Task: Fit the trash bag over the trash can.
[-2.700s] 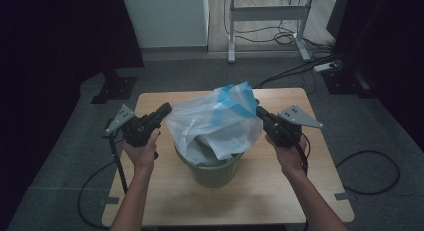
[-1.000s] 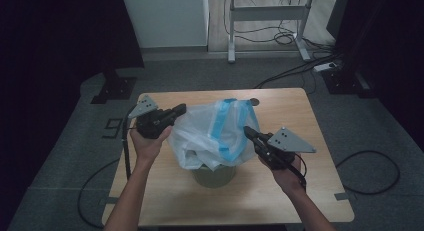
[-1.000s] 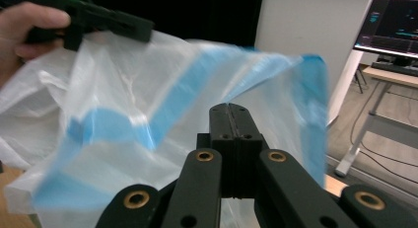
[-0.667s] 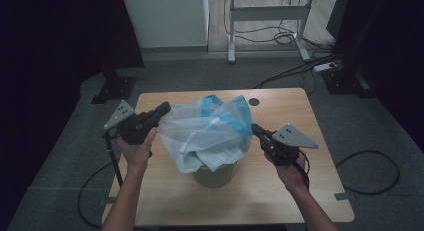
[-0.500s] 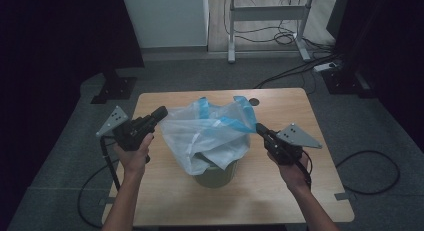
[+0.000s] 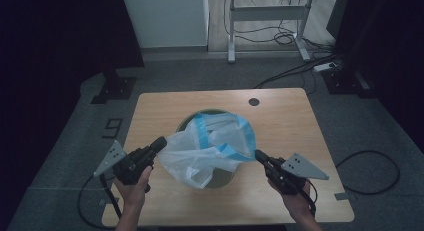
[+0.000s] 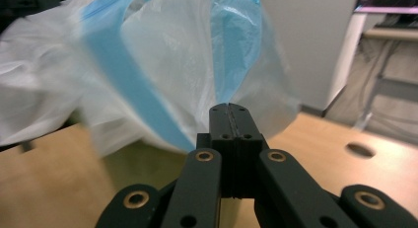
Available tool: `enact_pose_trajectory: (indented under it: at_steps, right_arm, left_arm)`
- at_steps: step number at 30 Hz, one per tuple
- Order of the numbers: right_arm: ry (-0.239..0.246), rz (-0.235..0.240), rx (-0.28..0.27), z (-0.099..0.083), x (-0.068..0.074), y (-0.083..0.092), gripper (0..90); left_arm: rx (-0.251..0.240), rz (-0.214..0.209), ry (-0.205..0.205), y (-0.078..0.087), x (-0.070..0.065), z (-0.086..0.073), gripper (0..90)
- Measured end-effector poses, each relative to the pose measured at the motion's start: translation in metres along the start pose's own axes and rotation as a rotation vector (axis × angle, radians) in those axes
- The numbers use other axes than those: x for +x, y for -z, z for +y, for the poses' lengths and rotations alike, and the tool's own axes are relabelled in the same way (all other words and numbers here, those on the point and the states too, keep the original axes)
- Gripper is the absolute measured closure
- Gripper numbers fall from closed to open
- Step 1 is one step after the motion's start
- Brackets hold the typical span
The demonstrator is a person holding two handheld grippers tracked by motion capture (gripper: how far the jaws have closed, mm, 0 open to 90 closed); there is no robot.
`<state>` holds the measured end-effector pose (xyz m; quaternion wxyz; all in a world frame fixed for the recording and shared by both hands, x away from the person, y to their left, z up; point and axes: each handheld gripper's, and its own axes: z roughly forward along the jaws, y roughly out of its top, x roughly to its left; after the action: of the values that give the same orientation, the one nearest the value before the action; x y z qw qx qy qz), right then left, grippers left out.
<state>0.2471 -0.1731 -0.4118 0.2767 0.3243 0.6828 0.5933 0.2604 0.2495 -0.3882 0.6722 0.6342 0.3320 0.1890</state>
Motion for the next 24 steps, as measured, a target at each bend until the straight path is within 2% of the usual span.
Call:
enact_pose_trajectory:
  at_steps: [5,7,11,14,16,19,21,24]
  right_arm:
    - [-0.06,0.064,0.041,-0.026,0.01,0.012,89.0]
    - [-0.065,0.078,0.061,-0.036,0.013,0.013,89.0]
    - [-0.074,0.073,0.101,-0.049,0.013,0.007,89.0]
    - [-0.063,0.055,0.136,-0.058,0.011,-0.001,89.1]
    - [-0.056,0.038,0.153,-0.064,0.01,-0.005,89.1]
    - [-0.072,0.019,0.164,-0.069,0.005,-0.011,89.1]
    - [-0.069,-0.005,0.165,-0.07,0.002,-0.014,89.1]
    - [-0.043,-0.02,0.156,-0.065,0.001,-0.014,89.0]
  left_arm:
    - [0.026,-0.02,0.019,0.015,-0.002,-0.026,89.5]
    - [0.047,-0.016,0.024,0.017,-0.001,-0.035,89.5]
    - [0.071,-0.012,0.046,0.017,0.003,-0.048,89.6]
    - [0.092,-0.003,0.061,0.015,0.004,-0.059,89.7]
    - [0.101,-0.003,0.071,0.013,0.004,-0.063,89.7]
    - [0.113,-0.005,0.067,0.009,0.002,-0.064,88.8]
    - [0.108,-0.008,0.064,0.009,0.001,-0.06,82.0]
    - [0.087,-0.006,0.074,0.01,-0.004,-0.044,62.1]
